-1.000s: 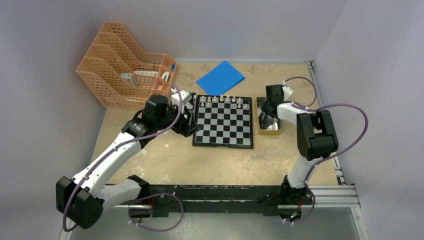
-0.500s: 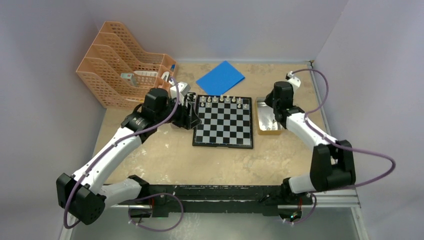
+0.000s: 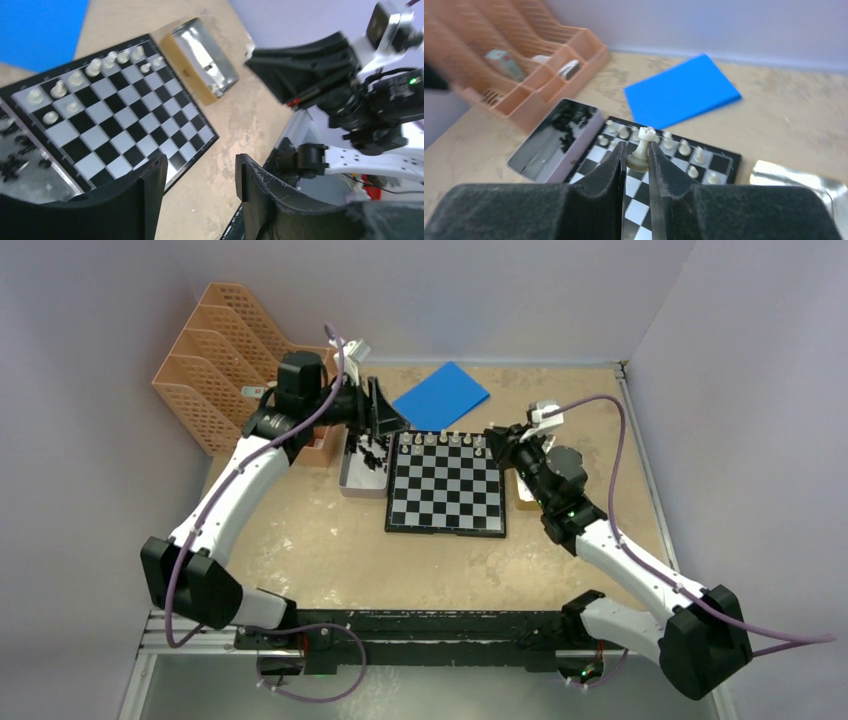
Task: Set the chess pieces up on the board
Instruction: Pick up the chess piece from the storage box, then place the chess piece on the chessboard.
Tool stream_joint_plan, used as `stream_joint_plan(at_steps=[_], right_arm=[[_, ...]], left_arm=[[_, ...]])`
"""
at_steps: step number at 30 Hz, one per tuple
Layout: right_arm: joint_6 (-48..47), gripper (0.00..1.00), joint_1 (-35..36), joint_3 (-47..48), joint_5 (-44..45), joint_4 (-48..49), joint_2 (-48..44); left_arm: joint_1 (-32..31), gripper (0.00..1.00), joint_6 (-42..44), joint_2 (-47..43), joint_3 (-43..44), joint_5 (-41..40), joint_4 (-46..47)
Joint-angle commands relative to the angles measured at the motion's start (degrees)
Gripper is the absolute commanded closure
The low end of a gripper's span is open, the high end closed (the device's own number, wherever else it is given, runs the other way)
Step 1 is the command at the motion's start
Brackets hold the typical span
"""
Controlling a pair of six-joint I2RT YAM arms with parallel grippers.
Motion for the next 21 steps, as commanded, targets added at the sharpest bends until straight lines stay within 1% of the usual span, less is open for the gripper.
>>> stream_joint_plan(at_steps=[1,6,10,12,16,21], right_arm=[[-11.1,0.83,4.1,-2.8,-6.5,11.5,-1.5],[-15.4,0.83,8.3,-6.2,-8.7,17.4,-3.5],[-19.7,0.82,9.7,-8.3,-12.4,22.2,-3.2],[-21.2,0.82,10.2,-8.7,-13.8,23.9,-2.0],[-23.6,0.82,11.4,-9.1,-15.4,27.0,-0.3],[-25.5,0.82,12.2,-7.5,-15.1,27.3,0.9]], left_arm=[[0.0,0.49,-1.5,5.2,7.1,11.2,3.7],[-0.6,0.5,-0.8,8.3,9.4,15.8,5.2],[-3.0,0.49,1.0,11.4,11.4,17.9,3.2],[-4.4,0.48,2.0,12.4,12.2,18.1,2.9],[-6.7,0.47,3.2,13.2,13.2,17.7,2.7],[-7.8,0.47,4.8,14.6,13.9,16.0,1.6]])
